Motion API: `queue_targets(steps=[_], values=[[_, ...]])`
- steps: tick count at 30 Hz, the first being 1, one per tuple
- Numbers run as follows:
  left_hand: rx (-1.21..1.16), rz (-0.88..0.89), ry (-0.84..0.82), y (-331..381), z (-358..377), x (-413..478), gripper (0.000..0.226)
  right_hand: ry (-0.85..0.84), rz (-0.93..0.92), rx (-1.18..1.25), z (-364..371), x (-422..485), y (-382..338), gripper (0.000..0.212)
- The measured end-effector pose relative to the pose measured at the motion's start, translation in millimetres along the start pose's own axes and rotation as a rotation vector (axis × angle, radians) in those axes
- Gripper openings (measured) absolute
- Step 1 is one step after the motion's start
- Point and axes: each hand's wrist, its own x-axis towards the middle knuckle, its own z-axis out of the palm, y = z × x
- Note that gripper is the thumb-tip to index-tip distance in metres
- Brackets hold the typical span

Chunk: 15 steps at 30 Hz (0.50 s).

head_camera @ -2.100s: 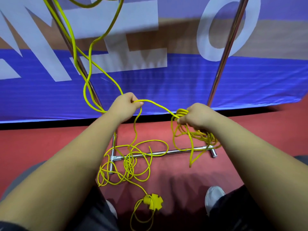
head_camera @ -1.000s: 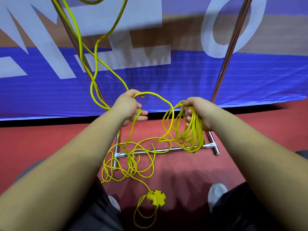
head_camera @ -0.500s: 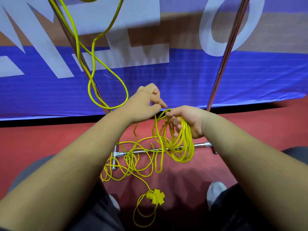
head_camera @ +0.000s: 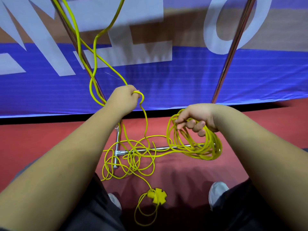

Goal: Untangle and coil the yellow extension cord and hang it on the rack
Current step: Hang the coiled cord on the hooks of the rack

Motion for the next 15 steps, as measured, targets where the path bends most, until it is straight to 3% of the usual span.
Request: queue_targets(steps=[3, 5, 11, 15], values=[[0.018, -0.088, -0.04, 4.8, -1.8, 1.5, 0.058, -0.078, 0.042, -0.089, 1.4, -3.8, 4.3, 0.029], [0.056, -0.127, -0.082, 11.9, 1.1, 0.2, 0.067, -0.133, 0.047, -0.114, 6.0, -5.6, 6.8, 0.03], [0.031, -0.098, -0.236, 36.7, 17.0, -4.8, 0.047, -0.289, -0.101, -0.244, 24.0, -13.3, 5.0, 0.024], [-0.081, -0.049, -0.295, 38.0, 14.9, -4.8, 0.045, -0.11, -0.03, -0.211, 24.6, -5.5, -0.6, 0.029]])
